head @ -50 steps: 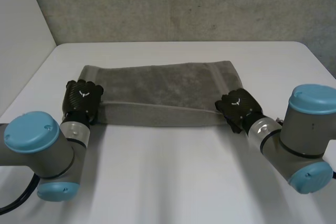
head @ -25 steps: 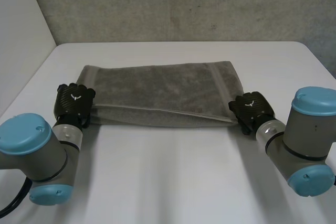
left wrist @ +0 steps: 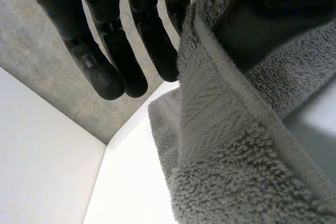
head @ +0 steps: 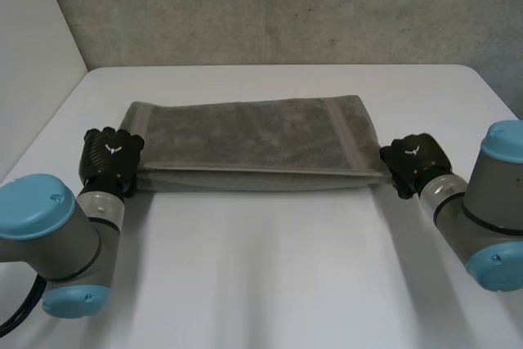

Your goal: Fold the towel.

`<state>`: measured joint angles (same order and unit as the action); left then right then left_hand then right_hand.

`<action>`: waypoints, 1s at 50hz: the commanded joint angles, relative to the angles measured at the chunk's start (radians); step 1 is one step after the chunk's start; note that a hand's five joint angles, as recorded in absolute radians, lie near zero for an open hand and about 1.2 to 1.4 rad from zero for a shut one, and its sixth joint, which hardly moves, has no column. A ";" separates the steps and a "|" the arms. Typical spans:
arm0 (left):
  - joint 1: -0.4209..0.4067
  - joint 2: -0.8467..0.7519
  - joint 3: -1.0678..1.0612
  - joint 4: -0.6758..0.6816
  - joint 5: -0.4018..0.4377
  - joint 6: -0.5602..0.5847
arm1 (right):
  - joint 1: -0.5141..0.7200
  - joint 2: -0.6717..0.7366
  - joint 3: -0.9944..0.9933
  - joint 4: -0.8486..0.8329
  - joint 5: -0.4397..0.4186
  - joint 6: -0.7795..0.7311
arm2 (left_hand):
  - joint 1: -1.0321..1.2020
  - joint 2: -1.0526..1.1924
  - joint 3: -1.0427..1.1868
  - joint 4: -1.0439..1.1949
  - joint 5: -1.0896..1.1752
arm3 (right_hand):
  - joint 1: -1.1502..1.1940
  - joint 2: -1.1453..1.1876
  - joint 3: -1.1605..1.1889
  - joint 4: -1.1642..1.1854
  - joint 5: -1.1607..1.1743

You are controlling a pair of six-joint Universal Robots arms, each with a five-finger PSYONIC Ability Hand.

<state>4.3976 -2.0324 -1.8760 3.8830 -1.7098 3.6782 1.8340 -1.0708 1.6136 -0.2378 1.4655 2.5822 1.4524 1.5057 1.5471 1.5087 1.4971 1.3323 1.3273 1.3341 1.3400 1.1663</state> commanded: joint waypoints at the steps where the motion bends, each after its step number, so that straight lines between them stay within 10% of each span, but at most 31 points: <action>1: 0.017 0.095 -0.049 -0.002 0.006 0.002 | -0.021 -0.162 0.014 0.086 -0.036 -0.043 | -0.056 -0.109 -0.151 -0.112 -0.275 | 0.064 0.069 0.062 0.056 0.055; 12: 0.022 0.306 -0.228 -0.152 0.071 0.008 | -0.160 -0.380 0.149 0.389 -0.149 -0.365 | -0.056 -0.109 -0.151 -0.112 -0.275 | 0.064 0.069 0.062 0.056 0.055; 26: 0.089 0.541 -0.319 -0.450 0.265 0.002 | -0.248 -0.549 0.163 0.594 -0.318 -0.402 | -0.056 -0.109 -0.151 -0.112 -0.275 | 0.064 0.069 0.062 0.056 0.055; 34: 0.095 0.283 -0.116 -0.350 0.292 0.008 | -0.231 -0.301 -0.006 0.578 -0.307 -0.390 | -0.056 -0.109 -0.151 -0.112 -0.275 | 0.064 0.069 0.062 0.056 0.055; 44: 0.085 -0.075 0.288 -0.346 0.288 0.006 | -0.084 0.093 -0.398 0.578 -0.097 -0.332 | -0.056 -0.109 -0.151 -0.112 -0.275 | 0.064 0.069 0.062 0.056 0.055; 50: 0.074 -0.111 0.331 -0.421 0.288 0.005 | -0.075 0.115 -0.380 0.546 -0.094 -0.291 | -0.070 -0.124 -0.165 -0.127 -0.290 | 0.064 0.069 0.062 0.056 0.055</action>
<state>4.4808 -2.1101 -1.5905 3.5256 -1.4214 3.6859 1.7434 -0.9862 1.2315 0.3368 1.3615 2.2516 1.4571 1.5058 1.5486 1.5087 1.5038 1.3324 1.3380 1.3437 1.3401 1.1847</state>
